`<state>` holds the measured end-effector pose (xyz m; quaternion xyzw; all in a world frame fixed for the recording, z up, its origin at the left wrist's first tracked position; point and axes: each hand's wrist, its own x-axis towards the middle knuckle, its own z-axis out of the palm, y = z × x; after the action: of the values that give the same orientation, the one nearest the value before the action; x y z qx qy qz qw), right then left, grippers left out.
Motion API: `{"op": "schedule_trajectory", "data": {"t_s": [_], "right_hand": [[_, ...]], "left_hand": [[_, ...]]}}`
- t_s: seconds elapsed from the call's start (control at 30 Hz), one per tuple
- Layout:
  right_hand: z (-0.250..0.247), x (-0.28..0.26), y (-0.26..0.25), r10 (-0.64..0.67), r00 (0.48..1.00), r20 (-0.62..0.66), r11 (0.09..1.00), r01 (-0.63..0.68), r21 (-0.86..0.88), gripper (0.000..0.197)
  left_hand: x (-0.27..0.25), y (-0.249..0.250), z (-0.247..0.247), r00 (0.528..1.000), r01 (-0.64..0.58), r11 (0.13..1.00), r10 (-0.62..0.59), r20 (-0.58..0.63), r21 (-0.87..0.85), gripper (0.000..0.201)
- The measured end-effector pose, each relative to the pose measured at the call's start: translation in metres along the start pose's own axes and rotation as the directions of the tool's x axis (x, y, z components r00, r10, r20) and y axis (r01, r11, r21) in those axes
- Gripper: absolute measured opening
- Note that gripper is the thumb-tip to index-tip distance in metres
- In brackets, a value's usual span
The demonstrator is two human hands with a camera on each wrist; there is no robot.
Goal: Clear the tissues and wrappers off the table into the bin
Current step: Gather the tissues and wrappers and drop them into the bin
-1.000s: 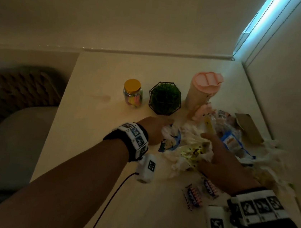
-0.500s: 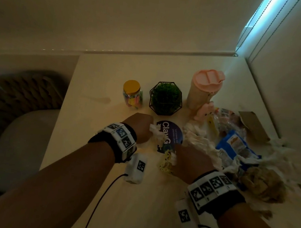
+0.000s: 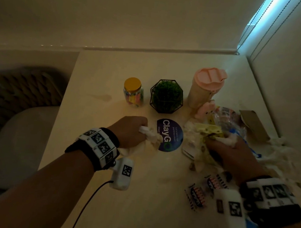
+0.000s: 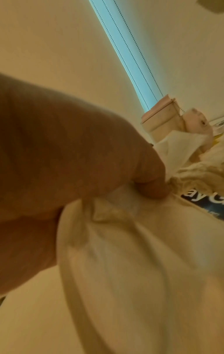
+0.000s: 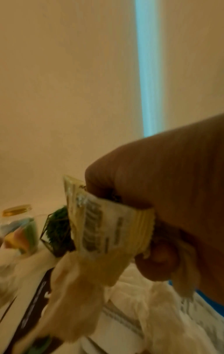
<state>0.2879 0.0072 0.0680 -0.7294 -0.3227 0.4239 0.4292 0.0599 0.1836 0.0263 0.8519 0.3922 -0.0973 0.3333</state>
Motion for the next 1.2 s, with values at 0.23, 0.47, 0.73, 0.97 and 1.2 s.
{"op": "schedule_trajectory", "data": {"t_s": [0.23, 0.47, 0.73, 0.97, 1.2], "right_hand": [[-0.032, -0.011, 0.01, 0.181, 0.975, -0.132, 0.934, -0.128, 0.334, 0.006], [-0.046, -0.031, 0.026, 0.193, 0.963, -0.189, 0.911, -0.104, 0.4, 0.019], [-0.058, -0.048, 0.04, 0.074, 0.98, -0.183, 0.962, -0.022, 0.273, 0.044], [-0.062, -0.054, 0.042, -0.006, 0.984, -0.179, 0.988, 0.034, 0.153, 0.028], [-0.058, -0.049, 0.04, -0.044, 0.986, -0.16, 0.989, 0.066, 0.131, 0.027]], "left_hand": [[-0.002, 0.04, 0.028, 0.992, -0.1, 0.989, 0.108, 0.069, -0.111, 0.005], [0.012, 0.093, 0.059, 0.963, -0.234, 0.968, 0.244, 0.113, -0.092, 0.019], [0.024, 0.135, 0.09, 0.93, -0.292, 0.95, 0.256, 0.266, 0.107, 0.034], [0.03, 0.136, 0.097, 0.95, -0.261, 0.955, 0.228, 0.213, 0.143, 0.016], [0.011, 0.109, 0.068, 0.976, -0.202, 0.976, 0.207, 0.07, -0.079, 0.005]]}}
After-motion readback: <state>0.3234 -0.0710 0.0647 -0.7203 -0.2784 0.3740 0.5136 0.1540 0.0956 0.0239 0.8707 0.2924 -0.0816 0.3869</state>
